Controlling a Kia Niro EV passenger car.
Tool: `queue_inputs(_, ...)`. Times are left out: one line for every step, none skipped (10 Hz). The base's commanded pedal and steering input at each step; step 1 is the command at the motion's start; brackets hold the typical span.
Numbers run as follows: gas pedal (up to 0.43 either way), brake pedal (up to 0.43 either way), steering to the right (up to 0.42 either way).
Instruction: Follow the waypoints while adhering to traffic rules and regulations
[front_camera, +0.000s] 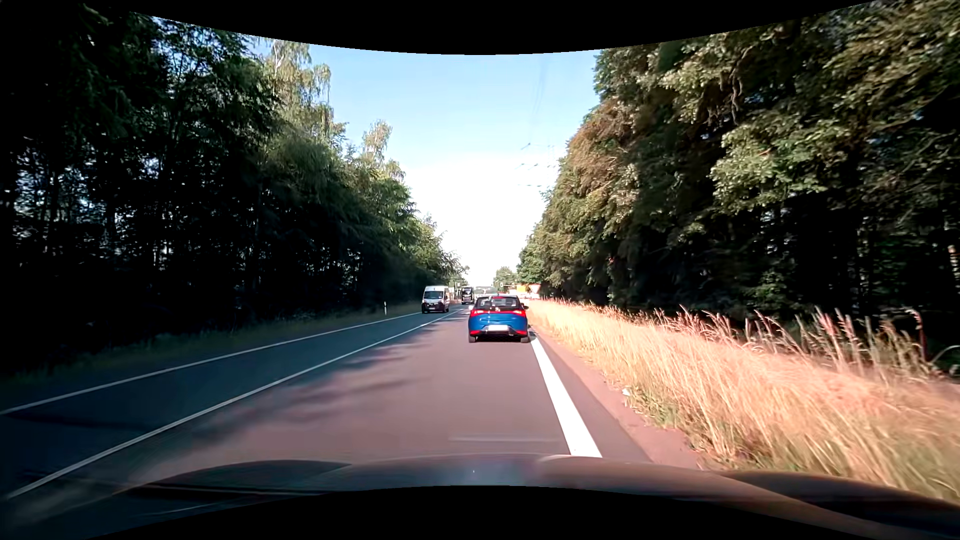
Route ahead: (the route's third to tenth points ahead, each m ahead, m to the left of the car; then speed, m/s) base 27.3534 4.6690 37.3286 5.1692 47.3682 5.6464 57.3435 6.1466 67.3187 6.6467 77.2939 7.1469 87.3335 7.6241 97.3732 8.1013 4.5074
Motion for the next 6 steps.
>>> queue_inputs(0.0,0.006,-0.016)
queue_inputs(0.0,0.018,-0.016)
queue_inputs(0.0,0.037,-0.016)
queue_inputs(0.0,0.079,-0.016)
queue_inputs(0.0,0.098,-0.016)
queue_inputs(0.0,0.11,-0.016)
